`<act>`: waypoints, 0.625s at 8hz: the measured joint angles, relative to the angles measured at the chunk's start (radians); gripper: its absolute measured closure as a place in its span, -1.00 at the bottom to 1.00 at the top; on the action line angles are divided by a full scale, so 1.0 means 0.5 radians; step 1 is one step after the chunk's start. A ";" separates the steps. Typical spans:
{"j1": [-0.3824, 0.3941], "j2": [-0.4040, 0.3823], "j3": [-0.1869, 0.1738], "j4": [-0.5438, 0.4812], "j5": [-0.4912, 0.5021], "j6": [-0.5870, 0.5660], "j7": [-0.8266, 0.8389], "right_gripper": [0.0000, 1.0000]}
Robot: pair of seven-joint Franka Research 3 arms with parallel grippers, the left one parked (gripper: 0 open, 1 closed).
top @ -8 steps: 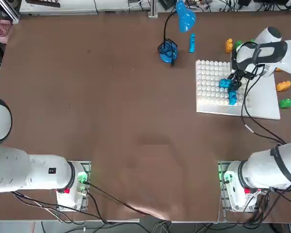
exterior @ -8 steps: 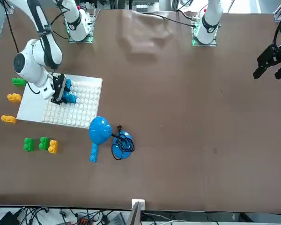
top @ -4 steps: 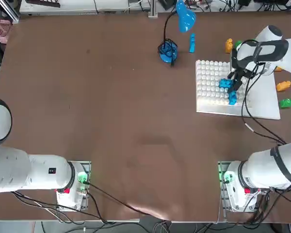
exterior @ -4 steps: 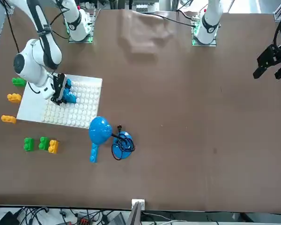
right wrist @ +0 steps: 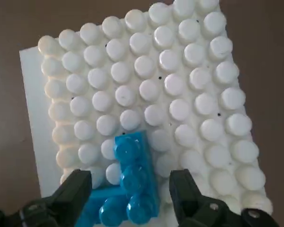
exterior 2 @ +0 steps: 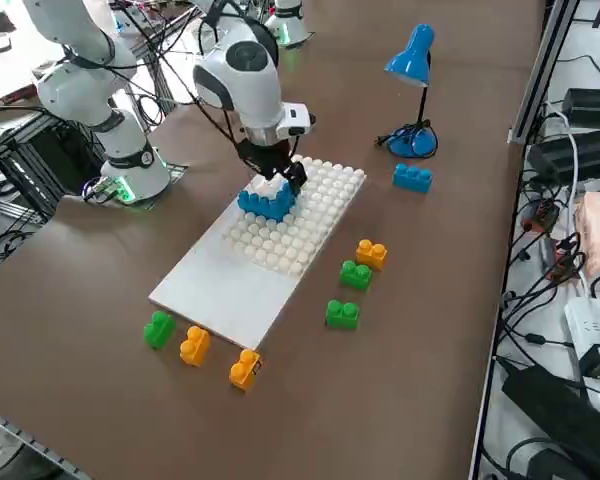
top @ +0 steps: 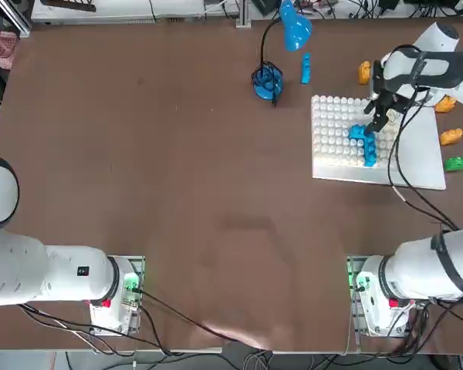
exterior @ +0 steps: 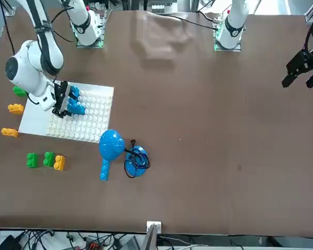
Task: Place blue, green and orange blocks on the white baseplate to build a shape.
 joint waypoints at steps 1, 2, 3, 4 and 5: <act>0.000 -0.034 0.000 0.001 0.003 -0.039 0.153 -1.00; 0.000 -0.071 0.000 0.001 0.004 -0.062 0.334 -1.00; 0.000 -0.106 -0.001 0.002 0.004 -0.070 0.528 -1.00; 0.000 -0.135 -0.003 0.006 0.003 -0.071 0.744 -1.00; -0.008 -0.157 -0.007 0.033 -0.003 -0.069 0.961 -1.00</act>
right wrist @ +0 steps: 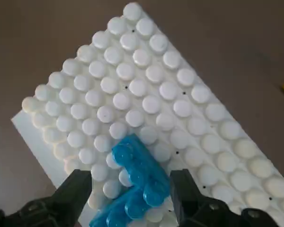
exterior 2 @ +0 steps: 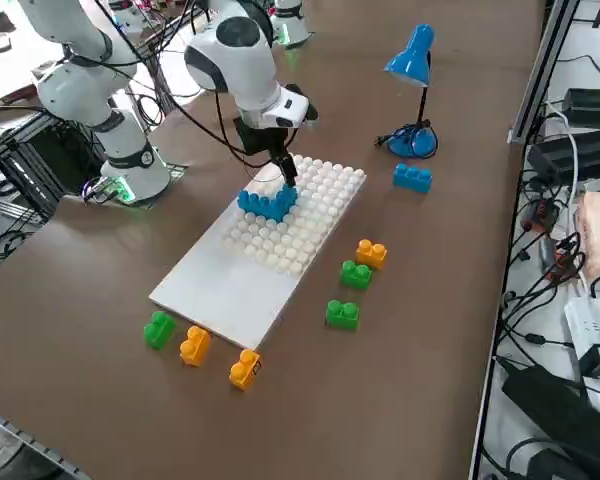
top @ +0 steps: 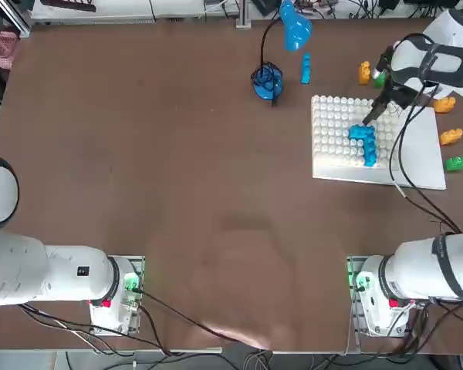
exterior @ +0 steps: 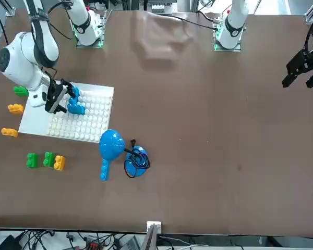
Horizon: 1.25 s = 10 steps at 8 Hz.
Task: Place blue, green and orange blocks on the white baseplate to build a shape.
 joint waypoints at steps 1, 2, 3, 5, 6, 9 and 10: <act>-0.034 -0.004 -0.006 0.075 -0.006 -0.025 0.176 -1.00; -0.091 0.020 -0.013 0.203 -0.009 -0.129 0.313 -1.00; -0.143 0.080 -0.022 0.368 -0.034 -0.244 0.444 -1.00; -0.195 0.270 -0.028 0.678 -0.155 -0.319 0.810 -1.00; -0.196 0.385 -0.027 0.810 -0.203 -0.325 0.948 -1.00; -0.198 0.735 -0.051 1.257 -0.351 -0.430 1.087 -1.00; -0.198 0.854 -0.066 1.426 -0.416 -0.489 1.092 -1.00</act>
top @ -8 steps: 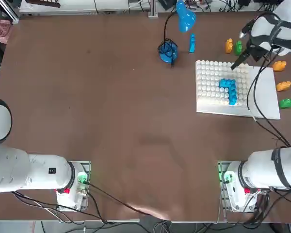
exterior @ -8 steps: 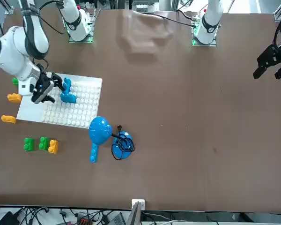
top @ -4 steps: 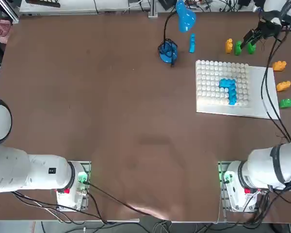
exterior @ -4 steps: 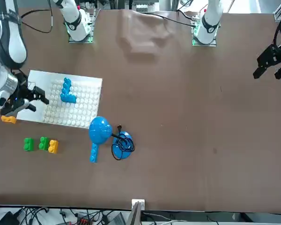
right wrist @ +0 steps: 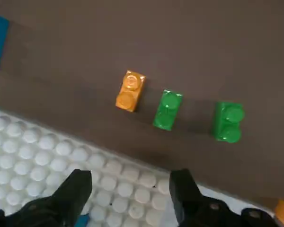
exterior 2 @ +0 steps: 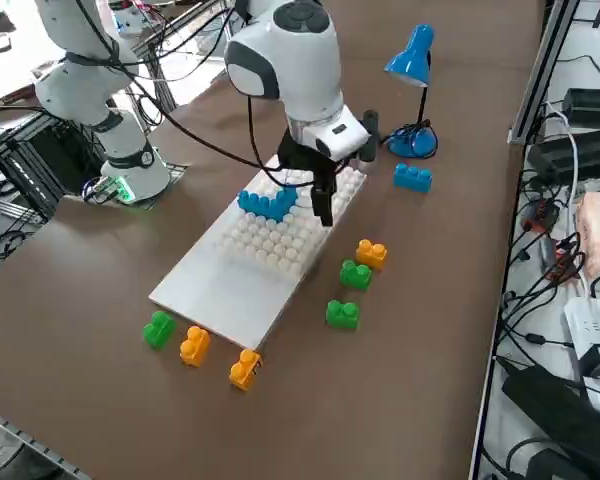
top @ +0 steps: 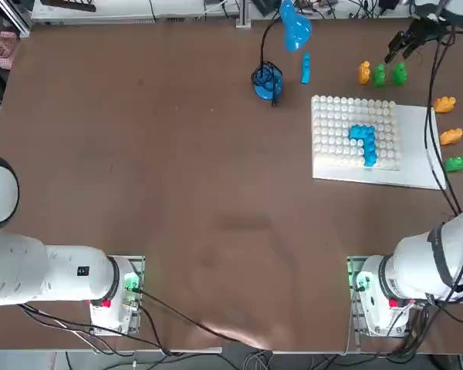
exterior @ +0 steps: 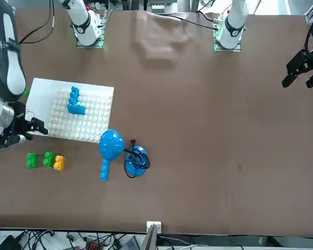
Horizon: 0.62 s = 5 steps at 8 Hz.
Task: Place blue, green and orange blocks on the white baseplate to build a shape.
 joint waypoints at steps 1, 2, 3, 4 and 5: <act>0.001 0.117 -0.004 0.152 -0.043 -0.025 0.000 -1.00; 0.003 0.216 -0.006 0.263 -0.053 -0.036 0.002 -1.00; 0.004 0.288 -0.008 0.327 -0.053 -0.036 0.044 -1.00; 0.005 0.346 -0.010 0.374 -0.058 -0.036 0.151 -1.00; 0.006 0.399 -0.013 0.415 -0.072 -0.031 0.252 -1.00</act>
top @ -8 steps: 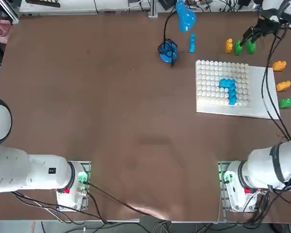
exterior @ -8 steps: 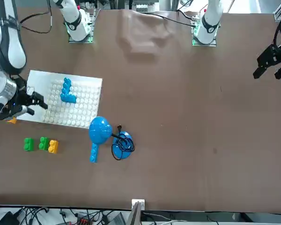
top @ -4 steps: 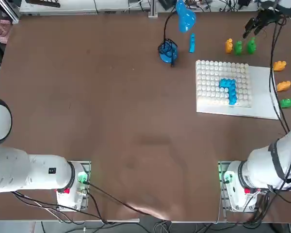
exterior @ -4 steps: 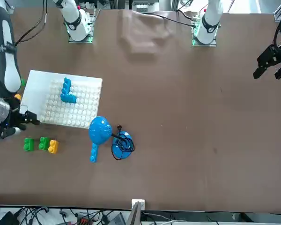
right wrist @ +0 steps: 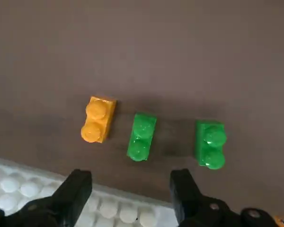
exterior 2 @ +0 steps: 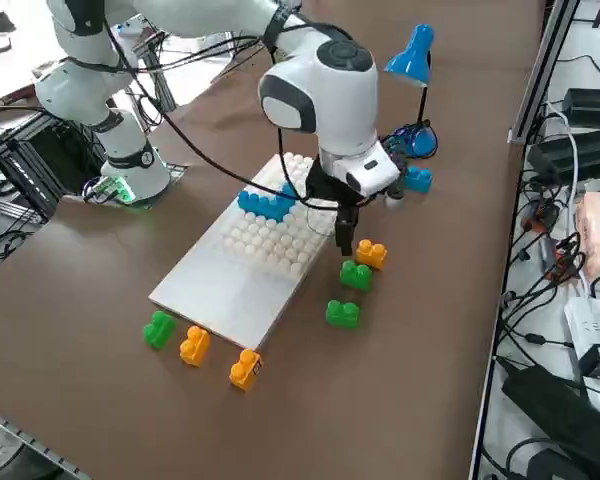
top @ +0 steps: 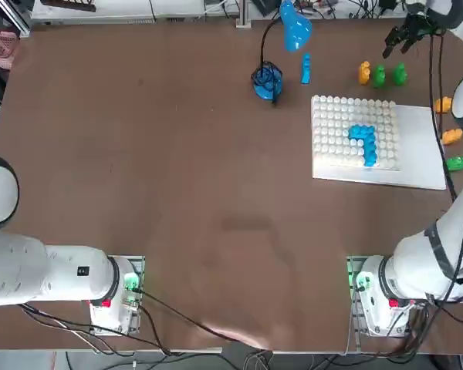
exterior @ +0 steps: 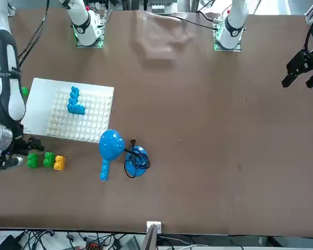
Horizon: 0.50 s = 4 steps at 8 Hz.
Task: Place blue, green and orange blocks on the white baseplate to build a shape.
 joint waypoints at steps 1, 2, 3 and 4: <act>0.001 0.050 -0.012 0.037 -0.005 0.015 0.076 -1.00; 0.003 0.095 -0.025 0.059 -0.006 0.047 0.172 -1.00; 0.003 0.130 -0.029 0.065 -0.007 0.091 0.272 -1.00; 0.006 0.161 -0.029 0.066 -0.010 0.126 0.342 -1.00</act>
